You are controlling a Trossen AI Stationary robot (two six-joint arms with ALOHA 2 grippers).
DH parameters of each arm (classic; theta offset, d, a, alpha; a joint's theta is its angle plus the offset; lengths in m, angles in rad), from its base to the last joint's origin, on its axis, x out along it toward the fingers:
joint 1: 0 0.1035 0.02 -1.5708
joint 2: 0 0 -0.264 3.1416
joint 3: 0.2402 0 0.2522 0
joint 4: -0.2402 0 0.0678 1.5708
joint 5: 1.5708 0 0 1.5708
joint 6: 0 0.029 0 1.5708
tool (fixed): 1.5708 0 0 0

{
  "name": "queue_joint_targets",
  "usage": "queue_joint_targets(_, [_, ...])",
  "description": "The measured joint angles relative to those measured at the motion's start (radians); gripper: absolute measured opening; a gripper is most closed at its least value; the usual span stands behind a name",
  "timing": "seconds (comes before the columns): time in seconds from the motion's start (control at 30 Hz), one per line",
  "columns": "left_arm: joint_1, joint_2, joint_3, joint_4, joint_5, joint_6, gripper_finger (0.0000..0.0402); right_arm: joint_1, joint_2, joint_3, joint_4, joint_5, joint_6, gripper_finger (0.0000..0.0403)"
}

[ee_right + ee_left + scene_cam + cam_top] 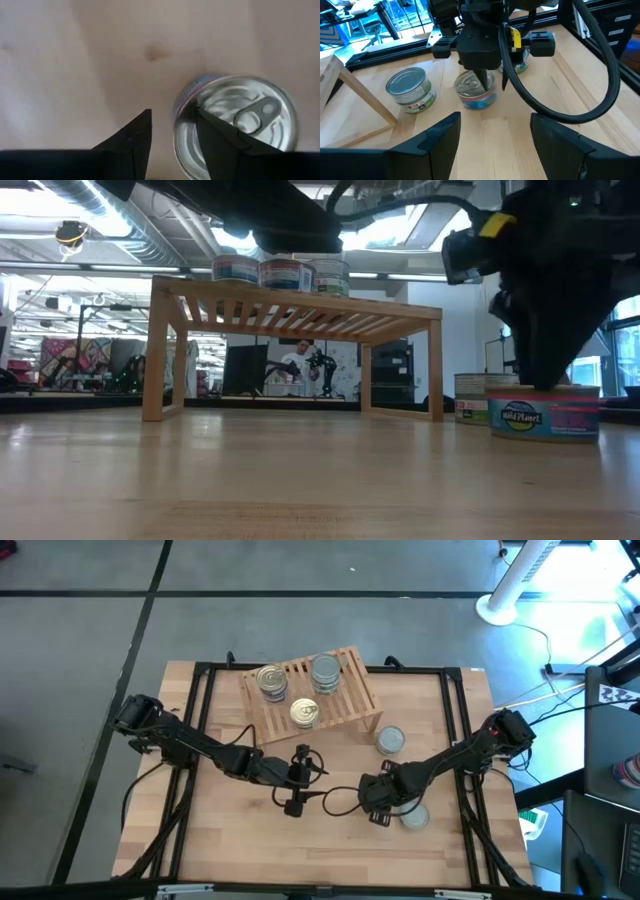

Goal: Stack canned seafood by type on shelf
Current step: Stack the blue tuna can on top of the blue tuna can on the shelf

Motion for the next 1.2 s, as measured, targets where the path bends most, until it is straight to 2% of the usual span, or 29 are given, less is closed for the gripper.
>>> queue_joint_targets(0.7, [0.0,0.0,0.0,-0.001,0.0,-0.001,0.0237,0.003,0.041,-0.006,-0.02,0.057,-0.004,0.0148])
queue_joint_targets(0.83, [0.0,0.0,0.0,-0.001,0.0,0.0,0.0237,0.003,0.041,-0.006,-0.041,0.073,-0.004,0.0114])
queue_joint_targets(1.1, [0.0,0.0,0.0,-0.001,0.0,0.0,0.0237,0.002,0.041,-0.007,-0.051,0.074,-0.001,0.0013])
queue_joint_targets(1.2, [0.0,0.0,0.0,-0.001,0.0,0.0,0.0237,0.002,0.041,-0.007,-0.051,0.071,-0.001,0.0008])
